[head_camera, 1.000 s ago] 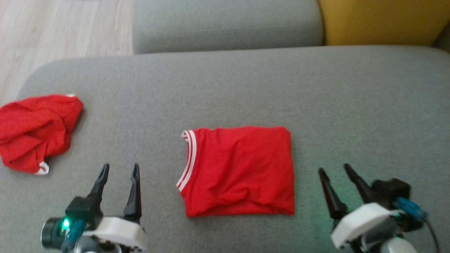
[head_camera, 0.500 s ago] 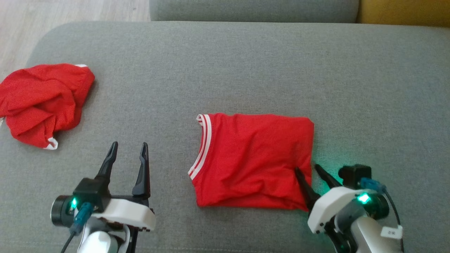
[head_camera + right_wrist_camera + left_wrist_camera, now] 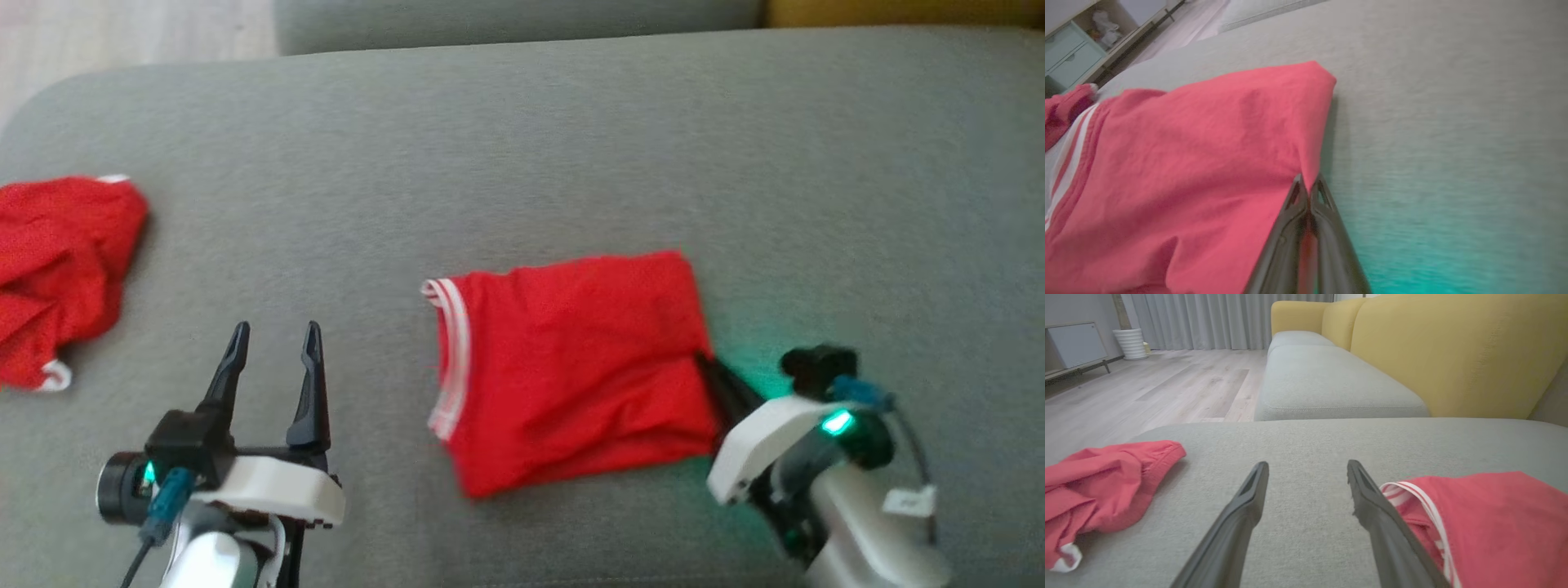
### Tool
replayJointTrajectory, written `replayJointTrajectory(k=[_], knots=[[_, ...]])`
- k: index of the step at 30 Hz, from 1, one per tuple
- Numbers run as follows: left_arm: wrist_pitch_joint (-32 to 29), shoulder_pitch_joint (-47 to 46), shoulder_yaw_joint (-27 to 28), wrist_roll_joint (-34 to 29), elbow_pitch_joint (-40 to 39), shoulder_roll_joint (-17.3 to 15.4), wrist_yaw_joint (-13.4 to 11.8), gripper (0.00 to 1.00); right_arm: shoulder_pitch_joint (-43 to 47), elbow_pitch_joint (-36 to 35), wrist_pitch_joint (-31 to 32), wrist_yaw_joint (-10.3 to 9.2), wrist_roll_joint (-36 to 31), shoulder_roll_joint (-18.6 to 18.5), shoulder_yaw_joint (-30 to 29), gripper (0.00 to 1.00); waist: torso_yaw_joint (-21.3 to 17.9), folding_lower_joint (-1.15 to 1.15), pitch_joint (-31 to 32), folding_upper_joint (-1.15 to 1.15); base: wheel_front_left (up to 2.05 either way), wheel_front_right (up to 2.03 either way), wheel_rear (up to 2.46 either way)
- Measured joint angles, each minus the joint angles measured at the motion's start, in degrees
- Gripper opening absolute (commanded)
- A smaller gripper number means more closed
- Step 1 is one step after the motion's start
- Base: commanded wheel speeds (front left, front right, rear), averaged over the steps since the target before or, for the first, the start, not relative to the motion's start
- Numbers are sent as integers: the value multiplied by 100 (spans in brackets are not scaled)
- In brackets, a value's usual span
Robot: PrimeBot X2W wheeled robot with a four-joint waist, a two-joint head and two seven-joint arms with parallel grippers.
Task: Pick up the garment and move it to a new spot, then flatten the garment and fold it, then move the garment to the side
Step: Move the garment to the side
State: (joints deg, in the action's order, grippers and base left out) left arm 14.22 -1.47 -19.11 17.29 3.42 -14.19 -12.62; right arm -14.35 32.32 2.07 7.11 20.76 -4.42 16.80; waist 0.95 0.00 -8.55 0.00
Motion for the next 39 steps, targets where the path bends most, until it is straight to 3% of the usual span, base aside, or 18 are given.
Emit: replayJointTrajectory(k=[18,28,39], knots=[[-1,-573,-70,-68,-216,-141,213,100,-1850,379,-97,-1,33,-1137,-1740,0,-1138,1,-749,0,0,0,0],[-57,-1284,-211,-266,-237,-301,428,100,-2479,602,-229,0,36,-1627,-1857,0,-1499,1,-1512,0,0,0,0],[-110,-1624,-224,-310,-321,-393,464,100,-2989,1304,-511,-1,-53,-1912,-1852,0,-1428,1,-2143,0,0,0,0]])
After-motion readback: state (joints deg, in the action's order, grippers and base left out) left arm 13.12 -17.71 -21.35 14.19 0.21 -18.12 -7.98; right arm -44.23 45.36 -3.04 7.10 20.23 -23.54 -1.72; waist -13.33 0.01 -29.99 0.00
